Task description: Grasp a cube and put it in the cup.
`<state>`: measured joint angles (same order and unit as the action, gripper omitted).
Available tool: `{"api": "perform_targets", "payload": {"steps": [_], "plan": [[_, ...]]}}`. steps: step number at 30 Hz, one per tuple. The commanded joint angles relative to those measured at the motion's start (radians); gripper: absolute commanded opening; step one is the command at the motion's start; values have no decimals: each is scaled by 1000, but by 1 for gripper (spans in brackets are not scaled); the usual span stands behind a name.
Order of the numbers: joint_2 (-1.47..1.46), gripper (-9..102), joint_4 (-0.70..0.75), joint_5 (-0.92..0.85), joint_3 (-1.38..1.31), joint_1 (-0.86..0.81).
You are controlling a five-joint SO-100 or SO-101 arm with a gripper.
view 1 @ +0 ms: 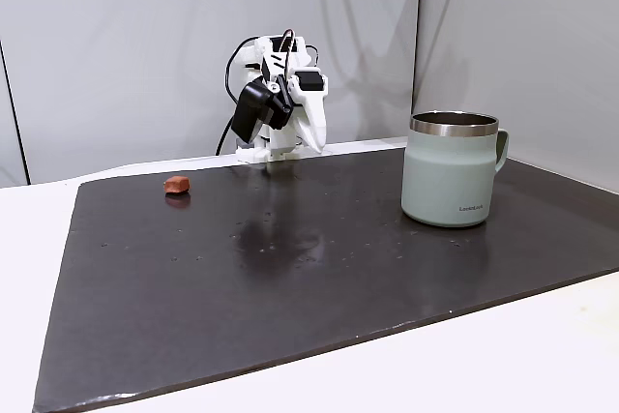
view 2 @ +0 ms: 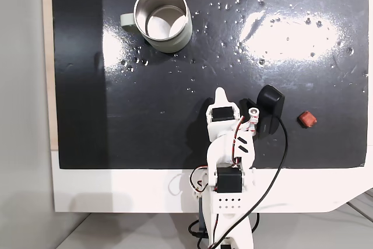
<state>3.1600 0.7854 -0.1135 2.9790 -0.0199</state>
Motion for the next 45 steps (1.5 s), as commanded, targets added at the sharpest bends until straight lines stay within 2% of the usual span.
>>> {"api": "perform_targets", "payload": {"steps": [1,8,19,34,45], "plan": [[-87,0,0,-3,-187,-9],[-595,0,55,126,-716,-72],[-977,0,342,267,-1376,-262],[-1203,0,617,262,-1755,-611],[-1266,0,830,222,-1778,-680]]}}
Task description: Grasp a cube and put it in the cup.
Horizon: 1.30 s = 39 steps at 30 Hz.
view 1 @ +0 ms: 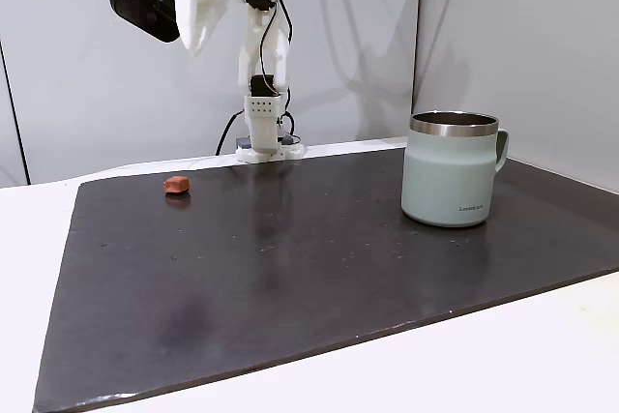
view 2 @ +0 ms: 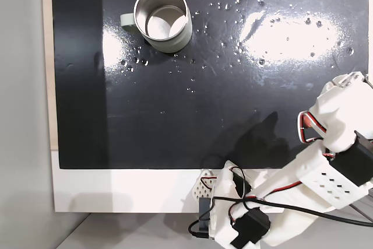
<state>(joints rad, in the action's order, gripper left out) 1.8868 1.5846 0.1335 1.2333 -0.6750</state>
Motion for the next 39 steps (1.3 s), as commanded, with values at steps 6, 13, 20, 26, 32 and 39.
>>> {"api": "perform_targets", "payload": {"steps": [6,13,20,26,32,39], "plan": [[2,0,91,-109,5,-75],[21,0,114,-238,77,-178],[21,0,95,-318,152,-242],[-14,0,91,-348,195,-247],[-63,0,114,-367,195,-265],[-66,4,115,-367,216,-268]]}}
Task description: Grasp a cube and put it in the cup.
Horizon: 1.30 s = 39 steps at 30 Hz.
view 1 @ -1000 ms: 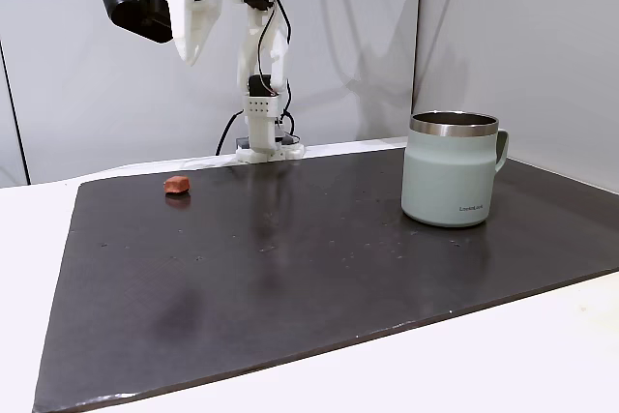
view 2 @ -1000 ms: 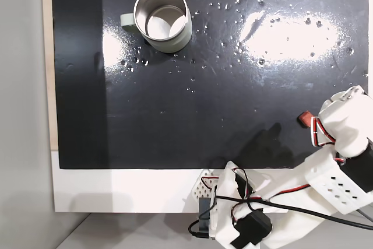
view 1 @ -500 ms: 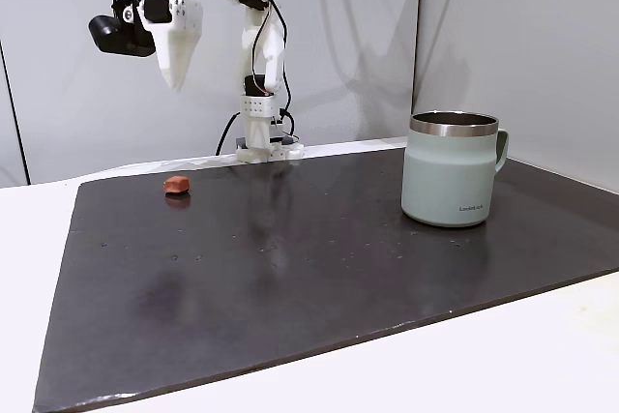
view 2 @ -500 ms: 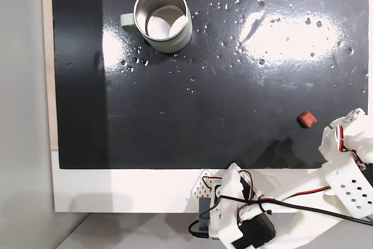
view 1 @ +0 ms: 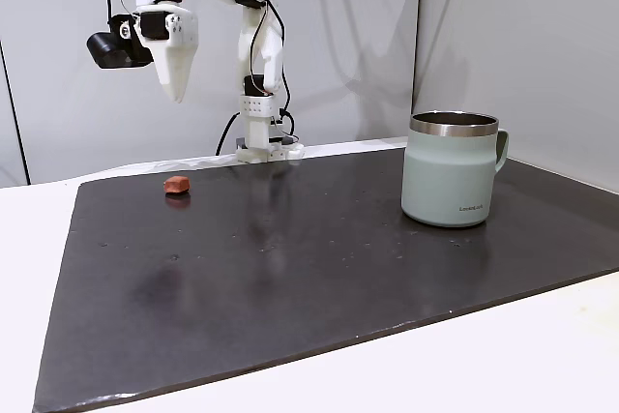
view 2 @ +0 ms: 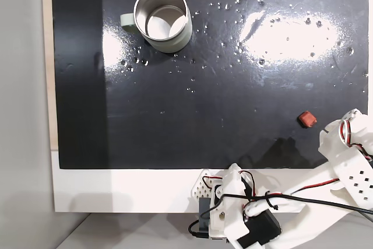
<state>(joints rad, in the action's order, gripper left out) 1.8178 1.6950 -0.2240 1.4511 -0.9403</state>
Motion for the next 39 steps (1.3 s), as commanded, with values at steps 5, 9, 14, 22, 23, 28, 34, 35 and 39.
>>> {"api": "perform_targets", "payload": {"steps": [5,9,14,22,23,28,34,35,39], "plan": [[-32,18,40,-5,0,-9],[-37,24,44,-9,0,-14],[-37,27,46,-15,12,-14],[-37,26,-44,-29,129,-28],[-37,26,-57,-31,147,-29],[-43,26,-138,-34,236,-29],[-97,25,-207,-34,278,-37],[-112,25,-218,-34,278,-38],[-166,25,-252,-38,278,-40]]}}
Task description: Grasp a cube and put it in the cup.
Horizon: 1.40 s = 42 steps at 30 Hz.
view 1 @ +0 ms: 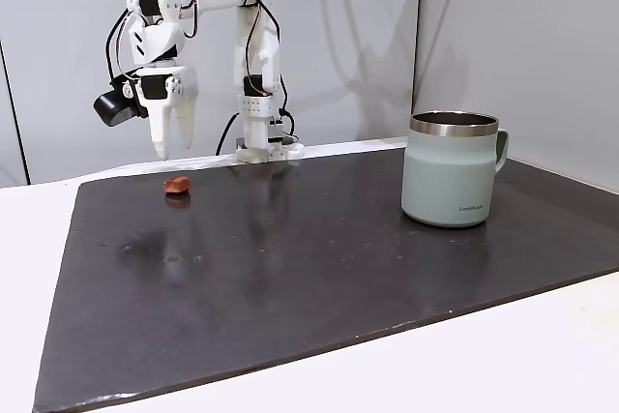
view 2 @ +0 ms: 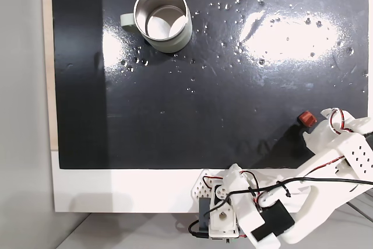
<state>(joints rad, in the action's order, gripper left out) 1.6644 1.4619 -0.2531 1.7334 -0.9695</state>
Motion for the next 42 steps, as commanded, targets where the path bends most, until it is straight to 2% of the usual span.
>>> {"api": "perform_targets", "payload": {"steps": [1,22,37,42], "plan": [[-21,25,-26,-12,-3,-11],[-218,24,-161,-20,9,-17],[-264,23,-163,14,-51,32],[-301,13,-146,44,-100,34]]}}
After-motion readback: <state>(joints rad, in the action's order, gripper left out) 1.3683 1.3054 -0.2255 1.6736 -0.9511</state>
